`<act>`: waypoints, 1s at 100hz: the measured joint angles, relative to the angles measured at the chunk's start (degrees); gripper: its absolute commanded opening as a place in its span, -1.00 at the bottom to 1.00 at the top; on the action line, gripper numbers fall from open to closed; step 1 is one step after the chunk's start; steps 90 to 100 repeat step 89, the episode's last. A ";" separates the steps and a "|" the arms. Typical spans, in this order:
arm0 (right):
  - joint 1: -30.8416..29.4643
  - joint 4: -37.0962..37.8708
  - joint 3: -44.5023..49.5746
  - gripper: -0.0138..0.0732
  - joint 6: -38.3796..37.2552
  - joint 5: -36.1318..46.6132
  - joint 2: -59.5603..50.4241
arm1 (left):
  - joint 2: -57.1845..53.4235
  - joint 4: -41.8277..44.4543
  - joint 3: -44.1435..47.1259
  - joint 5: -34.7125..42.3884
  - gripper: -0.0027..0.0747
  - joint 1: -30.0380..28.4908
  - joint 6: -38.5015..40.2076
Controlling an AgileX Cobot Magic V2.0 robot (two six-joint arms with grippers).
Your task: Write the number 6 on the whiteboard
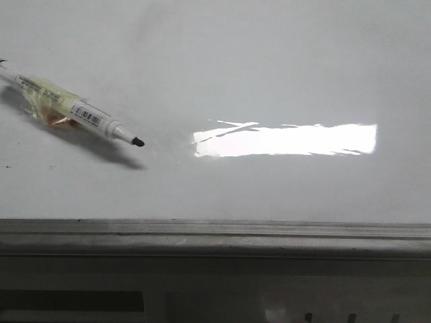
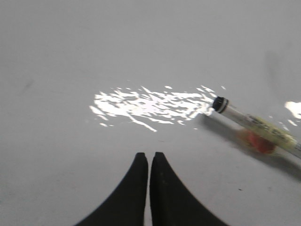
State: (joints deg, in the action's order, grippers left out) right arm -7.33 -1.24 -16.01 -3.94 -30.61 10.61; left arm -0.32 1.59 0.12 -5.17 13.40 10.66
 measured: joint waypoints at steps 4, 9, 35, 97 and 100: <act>0.00 0.00 0.00 -0.83 0.00 0.00 0.00 | 0.03 0.36 0.00 -0.09 -0.98 -2.03 0.00; 0.00 0.00 0.00 -0.83 0.00 0.00 0.00 | 0.03 0.61 0.00 -0.22 -0.98 -4.23 0.00; 0.00 0.00 0.00 -0.83 0.00 0.00 0.00 | 0.03 0.73 0.00 -5.49 -0.98 -8.53 0.00; 0.00 0.00 0.00 -0.83 0.00 0.00 0.00 | 0.03 0.73 0.00 -6.11 -0.98 -8.53 0.00; 0.00 0.00 0.00 -0.83 0.00 0.00 0.00 | 0.03 0.73 0.00 -6.11 -0.98 -8.53 0.00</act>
